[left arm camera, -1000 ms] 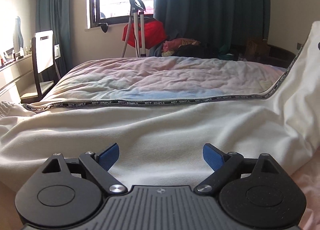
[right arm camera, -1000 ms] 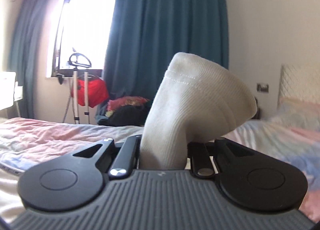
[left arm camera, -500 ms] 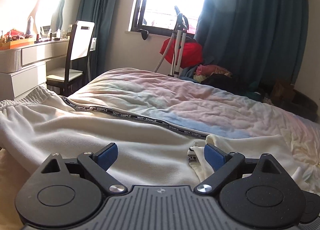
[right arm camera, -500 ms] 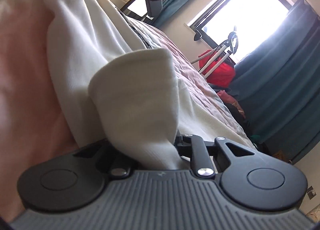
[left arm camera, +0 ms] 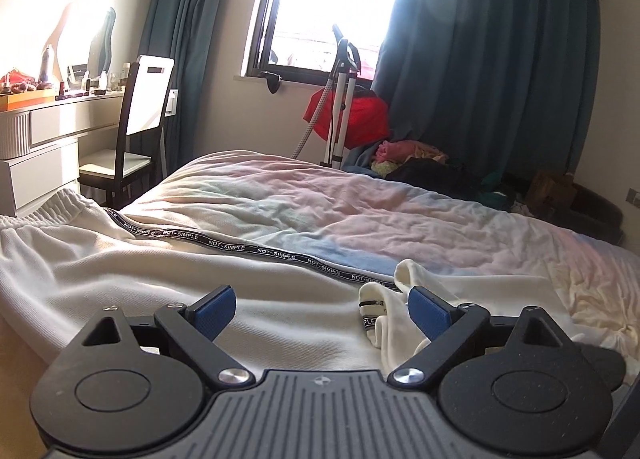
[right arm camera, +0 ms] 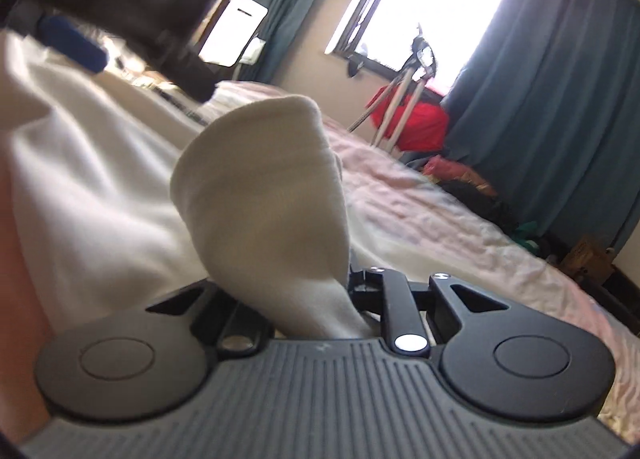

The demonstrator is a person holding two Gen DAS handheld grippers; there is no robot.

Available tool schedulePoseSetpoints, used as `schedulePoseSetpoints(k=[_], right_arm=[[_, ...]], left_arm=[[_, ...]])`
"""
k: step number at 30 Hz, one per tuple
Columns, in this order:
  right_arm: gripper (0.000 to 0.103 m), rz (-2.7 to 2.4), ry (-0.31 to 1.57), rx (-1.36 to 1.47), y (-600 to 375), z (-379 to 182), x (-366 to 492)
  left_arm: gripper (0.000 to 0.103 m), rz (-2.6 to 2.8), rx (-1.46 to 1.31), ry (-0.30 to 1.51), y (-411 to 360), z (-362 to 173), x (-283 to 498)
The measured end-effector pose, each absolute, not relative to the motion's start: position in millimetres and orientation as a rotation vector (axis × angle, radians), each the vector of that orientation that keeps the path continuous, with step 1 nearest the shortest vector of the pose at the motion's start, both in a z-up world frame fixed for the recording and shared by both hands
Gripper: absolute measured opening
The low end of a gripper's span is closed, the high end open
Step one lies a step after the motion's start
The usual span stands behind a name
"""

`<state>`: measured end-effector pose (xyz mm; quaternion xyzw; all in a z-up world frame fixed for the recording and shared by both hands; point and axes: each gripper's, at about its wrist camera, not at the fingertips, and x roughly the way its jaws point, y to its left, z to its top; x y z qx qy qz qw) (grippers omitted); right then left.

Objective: Fold clothes

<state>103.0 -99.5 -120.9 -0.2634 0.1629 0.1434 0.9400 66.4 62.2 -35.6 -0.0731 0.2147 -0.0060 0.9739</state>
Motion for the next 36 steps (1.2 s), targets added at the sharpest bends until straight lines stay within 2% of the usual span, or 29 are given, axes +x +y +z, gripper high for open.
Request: schedulePoseSetpoints(k=[2, 3, 5, 6, 7, 9, 12, 17, 18, 19, 21, 23, 25, 30, 36], right_arm=[[0.023, 0.312, 0.342, -0.554, -93, -121, 106], [0.027, 0.321, 0.345, -0.56, -91, -120, 106], [0.046, 0.386, 0.402, -0.484, -97, -108, 112], [0.073, 0.415, 0.435, -0.433, -103, -101, 110], [0.094, 0.449, 0.465, -0.359, -110, -94, 106], [0.101, 0.526, 0.53, -0.185, -128, -79, 100], [0.101, 0.516, 0.57, -0.031, -152, -59, 83], [0.1, 0.438, 0.507, 0.199, -197, -41, 80], [0.095, 0.415, 0.493, 0.206, -201, -41, 84], [0.082, 0.403, 0.501, 0.215, -203, -43, 90], [0.067, 0.386, 0.533, 0.232, -206, -50, 105], [0.064, 0.377, 0.575, 0.272, -210, -60, 121], [0.056, 0.366, 0.611, 0.277, -210, -70, 128], [0.055, 0.369, 0.755, 0.168, -199, -88, 120], [0.055, 0.346, 0.839, 0.261, -209, -96, 97]], left_arm=[[0.095, -0.015, -0.151, 0.439, 63, -38, 69], [0.095, -0.015, -0.152, 0.441, 63, -38, 69], [0.095, -0.017, -0.157, 0.442, 64, -40, 71], [0.095, -0.018, -0.159, 0.442, 65, -40, 71], [0.095, -0.015, -0.16, 0.445, 65, -41, 71], [0.095, -0.005, -0.164, 0.457, 67, -42, 72], [0.095, 0.006, -0.173, 0.469, 69, -42, 71], [0.095, 0.006, -0.177, 0.466, 68, -41, 64], [0.095, 0.002, -0.177, 0.467, 67, -41, 63], [0.095, -0.002, -0.174, 0.469, 66, -42, 63], [0.095, -0.013, -0.162, 0.483, 62, -46, 65], [0.095, -0.032, -0.165, 0.507, 59, -50, 68], [0.095, -0.052, -0.191, 0.532, 60, -54, 70], [0.095, -0.05, -0.245, 0.553, 67, -59, 73], [0.095, -0.09, -0.305, 0.579, 70, -63, 78]])
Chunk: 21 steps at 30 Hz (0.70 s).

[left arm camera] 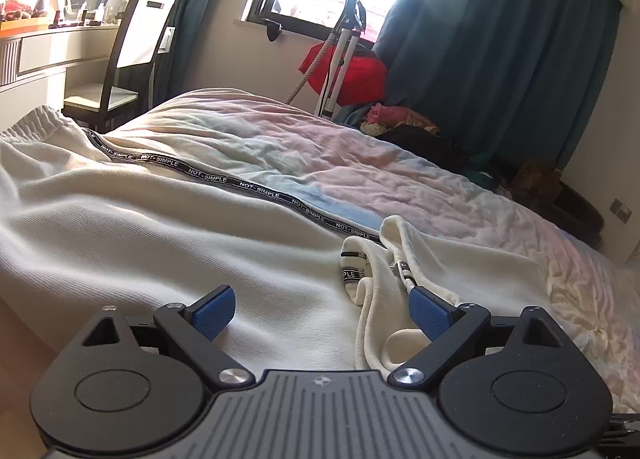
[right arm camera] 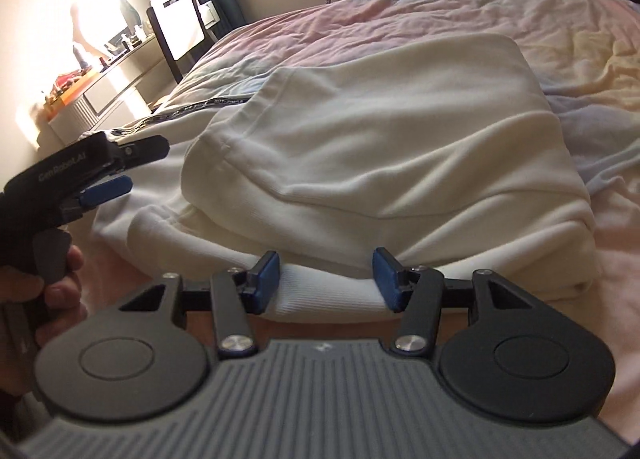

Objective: Fold clothes

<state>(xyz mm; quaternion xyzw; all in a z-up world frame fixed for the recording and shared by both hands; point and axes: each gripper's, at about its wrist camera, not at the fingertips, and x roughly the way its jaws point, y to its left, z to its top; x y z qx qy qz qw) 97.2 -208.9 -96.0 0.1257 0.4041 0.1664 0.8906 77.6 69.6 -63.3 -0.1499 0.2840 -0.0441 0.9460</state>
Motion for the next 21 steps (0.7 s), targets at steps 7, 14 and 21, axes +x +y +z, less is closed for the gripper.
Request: schedulePoseSetpoints(k=[7, 14, 21], right_arm=[[0.057, 0.351, 0.779, 0.419, -226, -87, 94], [0.057, 0.436, 0.701, 0.568, -233, -75, 101], [0.057, 0.336, 0.539, 0.583, -274, -58, 114]], left_arm=[[0.094, -0.089, -0.369, 0.661, 81, -61, 122], [0.09, -0.09, -0.467, 0.741, 96, -61, 177], [0.065, -0.102, -0.425, 0.787, 77, -73, 198]])
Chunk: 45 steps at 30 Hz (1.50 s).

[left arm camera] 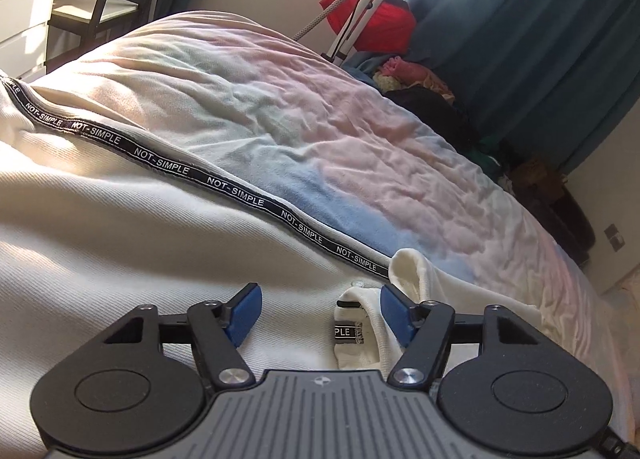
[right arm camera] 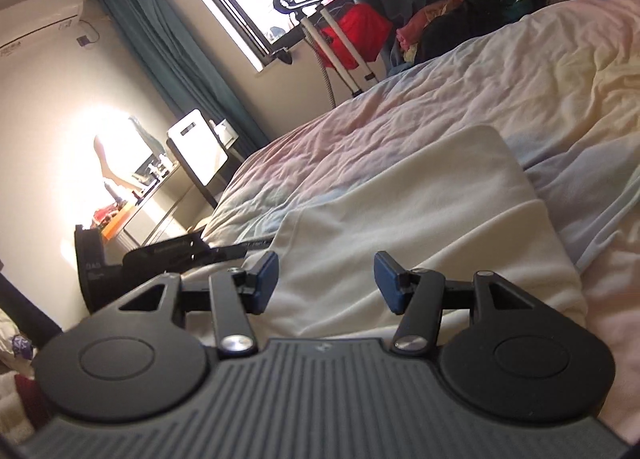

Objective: Fold clothes

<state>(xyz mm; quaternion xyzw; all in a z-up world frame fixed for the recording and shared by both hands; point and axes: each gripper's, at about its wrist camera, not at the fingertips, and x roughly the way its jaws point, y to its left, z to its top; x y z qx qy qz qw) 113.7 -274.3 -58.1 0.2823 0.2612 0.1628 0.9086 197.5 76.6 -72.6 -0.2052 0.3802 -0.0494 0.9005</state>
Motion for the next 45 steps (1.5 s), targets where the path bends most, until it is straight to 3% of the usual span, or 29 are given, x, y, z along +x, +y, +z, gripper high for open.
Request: schedulePoseSetpoints(k=[5, 10, 18, 21, 26, 28, 33, 36, 40, 45], right_arm=[[0.057, 0.278, 0.565, 0.673, -299, -69, 123], [0.057, 0.258, 0.515, 0.511, -284, -54, 121], [0.057, 0.241, 0.554, 0.524, -286, -65, 133], [0.057, 0.237, 0.557, 0.542, -287, -67, 135], [0.056, 0.246, 0.563, 0.527, -282, -67, 136], [0.057, 0.251, 0.568, 0.521, -280, -67, 135], [0.057, 0.252, 0.564, 0.529, -279, -66, 133], [0.056, 0.233, 0.562, 0.531, -280, -64, 132], [0.056, 0.23, 0.574, 0.555, -282, -66, 133], [0.057, 0.232, 0.602, 0.54, -280, -71, 132]], left_arm=[[0.057, -0.171, -0.325, 0.795, 49, -76, 203], [0.029, -0.149, -0.251, 0.843, 31, -82, 218], [0.02, -0.114, -0.119, 0.698, 20, -44, 229], [0.02, -0.102, -0.054, 0.636, 12, -38, 235], [0.025, -0.088, -0.044, 0.725, 13, -57, 240], [0.046, -0.065, -0.081, 0.728, 25, -58, 232], [0.054, -0.067, -0.198, 0.675, 62, -34, 192], [0.065, -0.08, -0.189, 0.594, 70, -9, 155], [0.065, -0.187, -0.294, 0.574, 68, -3, 119], [0.064, -0.285, -0.22, 0.577, 39, -25, 103]])
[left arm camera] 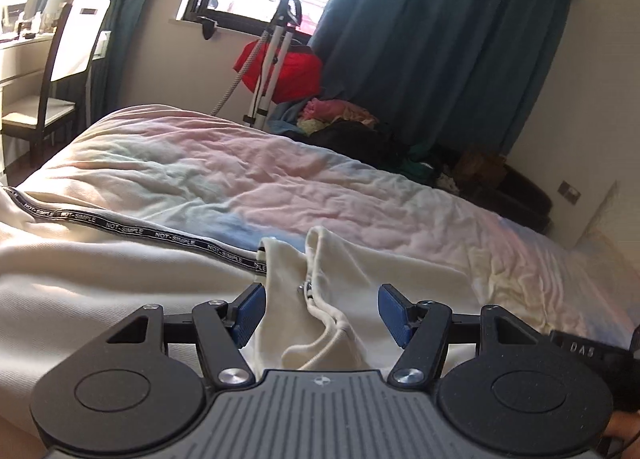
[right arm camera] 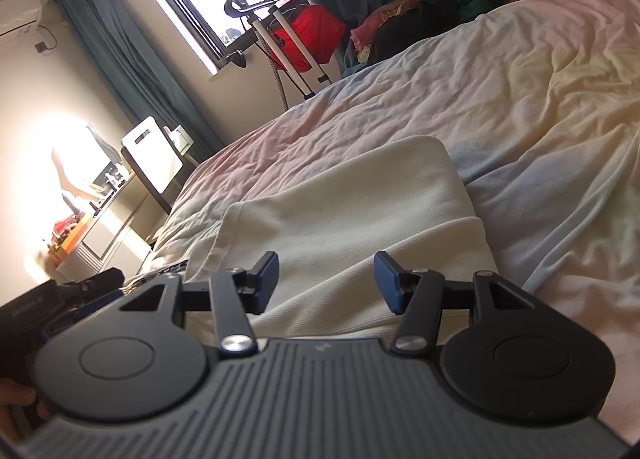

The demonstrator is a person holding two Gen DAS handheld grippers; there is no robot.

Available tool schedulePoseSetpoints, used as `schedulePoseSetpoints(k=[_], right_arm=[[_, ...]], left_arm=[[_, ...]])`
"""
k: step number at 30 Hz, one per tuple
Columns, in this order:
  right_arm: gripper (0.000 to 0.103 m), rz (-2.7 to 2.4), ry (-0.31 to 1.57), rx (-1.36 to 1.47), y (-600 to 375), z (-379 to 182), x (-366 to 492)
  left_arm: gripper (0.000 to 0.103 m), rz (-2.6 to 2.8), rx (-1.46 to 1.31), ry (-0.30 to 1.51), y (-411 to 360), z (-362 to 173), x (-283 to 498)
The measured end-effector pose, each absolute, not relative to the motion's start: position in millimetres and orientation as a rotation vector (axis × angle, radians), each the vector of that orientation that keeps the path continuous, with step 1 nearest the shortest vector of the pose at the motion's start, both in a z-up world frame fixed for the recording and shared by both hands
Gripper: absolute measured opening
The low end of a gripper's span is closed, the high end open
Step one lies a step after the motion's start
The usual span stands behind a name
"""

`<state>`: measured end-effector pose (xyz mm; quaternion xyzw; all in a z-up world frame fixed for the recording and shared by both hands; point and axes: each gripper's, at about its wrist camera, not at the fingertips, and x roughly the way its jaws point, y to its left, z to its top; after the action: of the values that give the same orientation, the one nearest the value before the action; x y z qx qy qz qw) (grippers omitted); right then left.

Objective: Fold clothes

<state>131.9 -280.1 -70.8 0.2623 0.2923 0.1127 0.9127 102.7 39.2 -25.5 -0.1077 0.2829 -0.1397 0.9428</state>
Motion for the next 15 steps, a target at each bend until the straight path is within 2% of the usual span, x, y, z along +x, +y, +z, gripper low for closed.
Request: schedulePoseSetpoints(k=[5, 7, 8, 11, 15], right_arm=[[0.057, 0.233, 0.633, 0.549, -281, -77, 132], [0.057, 0.23, 0.644, 0.547, -281, -79, 133], [0.057, 0.229, 0.647, 0.546, -280, -80, 134], [0.057, 0.232, 0.653, 0.537, -278, -82, 138], [0.056, 0.237, 0.664, 0.52, -273, -86, 143]], left_arm=[[0.067, -0.36, -0.107, 0.587, 20, -51, 113], [0.078, -0.376, -0.035, 0.604, 12, -57, 119], [0.078, -0.383, 0.0, 0.617, 9, -59, 122], [0.069, -0.469, 0.007, 0.645, 9, -64, 126], [0.069, -0.597, -0.009, 0.663, 10, -64, 121]])
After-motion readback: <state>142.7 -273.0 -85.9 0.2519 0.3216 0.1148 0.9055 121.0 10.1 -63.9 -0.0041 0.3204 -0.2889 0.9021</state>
